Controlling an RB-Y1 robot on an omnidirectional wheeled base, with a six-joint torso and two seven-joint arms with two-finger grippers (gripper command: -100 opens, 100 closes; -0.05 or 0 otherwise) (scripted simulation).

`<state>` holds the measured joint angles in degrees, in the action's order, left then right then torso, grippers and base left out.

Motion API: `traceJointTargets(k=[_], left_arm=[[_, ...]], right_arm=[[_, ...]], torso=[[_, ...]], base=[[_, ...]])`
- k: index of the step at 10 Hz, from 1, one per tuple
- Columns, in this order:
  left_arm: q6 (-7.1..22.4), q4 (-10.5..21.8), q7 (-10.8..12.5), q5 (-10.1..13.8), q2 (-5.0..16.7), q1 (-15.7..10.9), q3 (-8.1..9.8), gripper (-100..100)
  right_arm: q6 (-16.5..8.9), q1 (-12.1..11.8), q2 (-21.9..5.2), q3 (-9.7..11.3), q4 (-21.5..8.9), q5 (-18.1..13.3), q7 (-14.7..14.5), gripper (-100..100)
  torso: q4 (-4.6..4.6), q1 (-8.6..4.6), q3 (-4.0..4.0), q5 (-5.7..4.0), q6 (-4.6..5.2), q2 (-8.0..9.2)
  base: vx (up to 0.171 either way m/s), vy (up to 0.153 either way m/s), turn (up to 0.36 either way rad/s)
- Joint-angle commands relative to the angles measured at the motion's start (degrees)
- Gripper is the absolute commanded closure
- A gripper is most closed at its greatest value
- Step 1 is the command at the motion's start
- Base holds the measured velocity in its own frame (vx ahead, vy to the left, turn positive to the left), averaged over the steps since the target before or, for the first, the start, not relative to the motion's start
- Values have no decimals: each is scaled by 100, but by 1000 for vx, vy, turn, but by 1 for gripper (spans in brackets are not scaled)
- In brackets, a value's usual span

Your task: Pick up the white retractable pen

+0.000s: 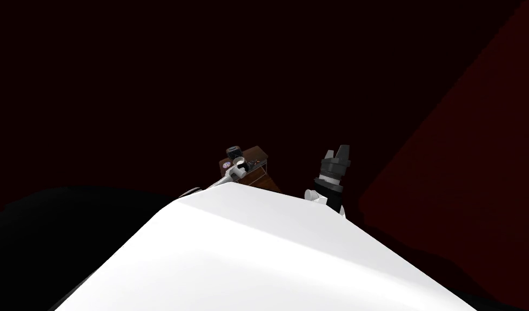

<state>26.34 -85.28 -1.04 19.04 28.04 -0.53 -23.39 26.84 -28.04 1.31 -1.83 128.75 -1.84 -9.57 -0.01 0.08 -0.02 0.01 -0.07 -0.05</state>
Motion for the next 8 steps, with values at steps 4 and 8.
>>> traceJointTargets(k=[4, 8], left_arm=[[564, 652, -72, 258, 216, -365, -204, -100], [1049, 1195, -165, 469, 387, -679, -362, -100]], right_arm=[[0, 1, 0, 0, 0, 0, 0, 0], [0, 0, 0, 0, 0, 0, 0, 0]], torso=[[1, -1, 1, 0, 3, 1], [0, 0, -1, 0, 2, -2]], base=[[-10, 23, -177], [-8, 24, -166]])
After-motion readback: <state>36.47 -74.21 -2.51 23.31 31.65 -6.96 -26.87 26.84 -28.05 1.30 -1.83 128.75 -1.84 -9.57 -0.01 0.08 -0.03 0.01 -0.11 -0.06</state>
